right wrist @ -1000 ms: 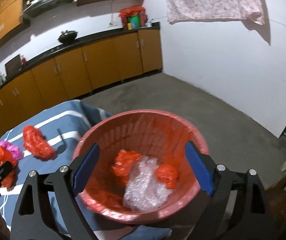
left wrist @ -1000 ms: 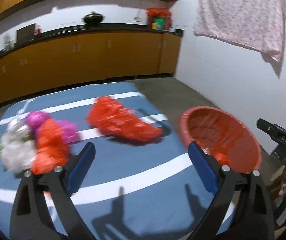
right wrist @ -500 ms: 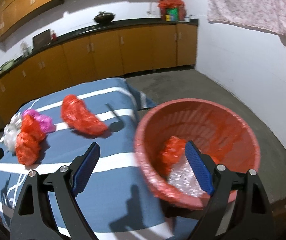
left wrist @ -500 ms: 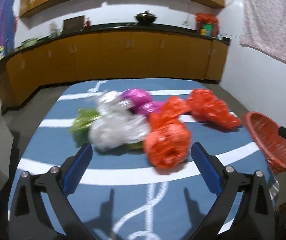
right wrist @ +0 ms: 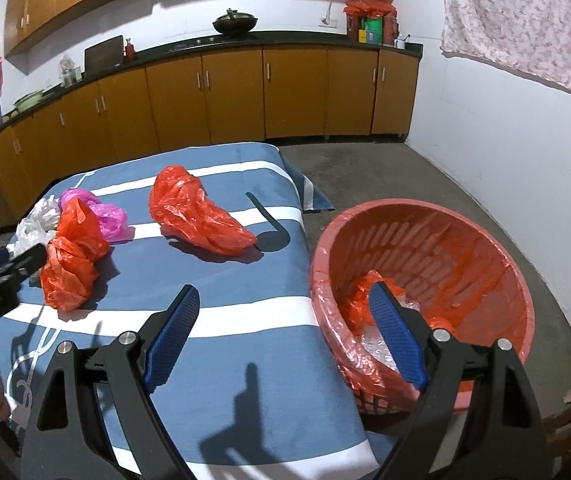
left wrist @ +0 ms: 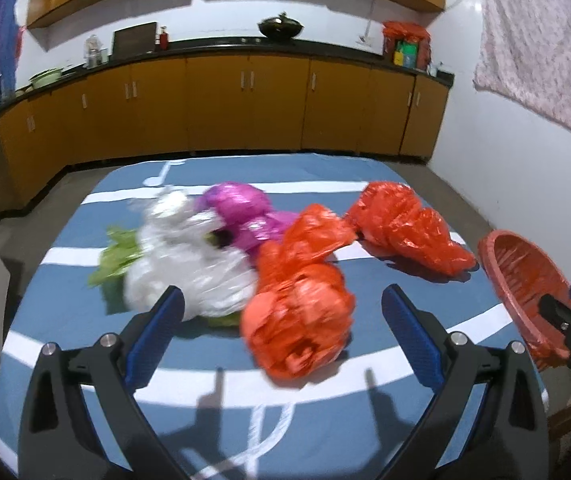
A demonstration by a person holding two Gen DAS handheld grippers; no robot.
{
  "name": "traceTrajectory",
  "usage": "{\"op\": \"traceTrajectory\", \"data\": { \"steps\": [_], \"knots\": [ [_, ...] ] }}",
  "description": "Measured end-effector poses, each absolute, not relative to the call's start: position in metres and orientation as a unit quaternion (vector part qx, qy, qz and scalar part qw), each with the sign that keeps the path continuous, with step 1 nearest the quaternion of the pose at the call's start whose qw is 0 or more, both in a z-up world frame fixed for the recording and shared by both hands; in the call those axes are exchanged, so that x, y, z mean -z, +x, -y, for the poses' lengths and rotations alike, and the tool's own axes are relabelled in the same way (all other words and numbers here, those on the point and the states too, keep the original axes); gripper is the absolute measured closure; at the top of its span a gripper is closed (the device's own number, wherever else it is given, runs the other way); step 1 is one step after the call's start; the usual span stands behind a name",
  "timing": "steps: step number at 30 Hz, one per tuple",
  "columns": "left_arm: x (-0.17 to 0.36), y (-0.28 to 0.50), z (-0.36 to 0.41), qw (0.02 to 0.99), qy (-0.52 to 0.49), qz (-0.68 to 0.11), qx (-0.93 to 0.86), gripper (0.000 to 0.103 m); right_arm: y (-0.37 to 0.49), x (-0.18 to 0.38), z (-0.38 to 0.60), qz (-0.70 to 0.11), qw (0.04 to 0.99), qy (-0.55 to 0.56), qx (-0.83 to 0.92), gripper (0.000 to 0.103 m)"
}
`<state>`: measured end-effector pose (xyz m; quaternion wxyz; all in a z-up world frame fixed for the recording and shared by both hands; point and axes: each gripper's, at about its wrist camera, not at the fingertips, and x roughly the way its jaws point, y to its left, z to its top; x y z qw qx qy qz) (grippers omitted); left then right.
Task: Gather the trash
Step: 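Move both tools back toward the remaining bags on the table, then grasp a red bag with the left gripper while the right grasps another red bag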
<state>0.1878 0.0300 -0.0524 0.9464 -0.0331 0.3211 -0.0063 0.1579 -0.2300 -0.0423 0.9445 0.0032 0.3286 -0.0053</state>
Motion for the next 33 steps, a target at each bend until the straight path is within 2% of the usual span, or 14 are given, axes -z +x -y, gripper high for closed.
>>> {"op": "traceTrajectory", "data": {
  "steps": [4,6,11,14,25,33],
  "knots": [
    [0.068,0.212,-0.018,0.936,-0.02,-0.352,-0.002,0.009,0.16,0.046,0.234,-0.334,0.942,0.014,0.009,0.017],
    [0.074,0.22,-0.015,0.931,-0.02,-0.365,0.003,0.022,0.161,0.048,0.236,-0.338,0.941,0.017,0.009,0.017],
    [0.088,0.234,-0.006,0.92,-0.004,-0.392,0.005,0.045,0.165,0.052,0.233,-0.343,0.939,0.022,0.007,0.017],
    [0.087,0.232,-0.008,0.923,-0.012,-0.385,0.013,0.053,0.168,0.051,0.229,-0.343,0.939,0.022,-0.001,0.017],
    [0.046,0.19,-0.051,0.944,-0.077,-0.315,0.062,0.055,0.207,0.042,0.18,-0.325,0.944,0.003,-0.045,0.017],
    [0.012,0.175,-0.102,0.958,-0.088,-0.273,0.011,0.054,0.268,0.048,0.131,-0.329,0.941,-0.027,-0.071,0.017]
  ]
}}
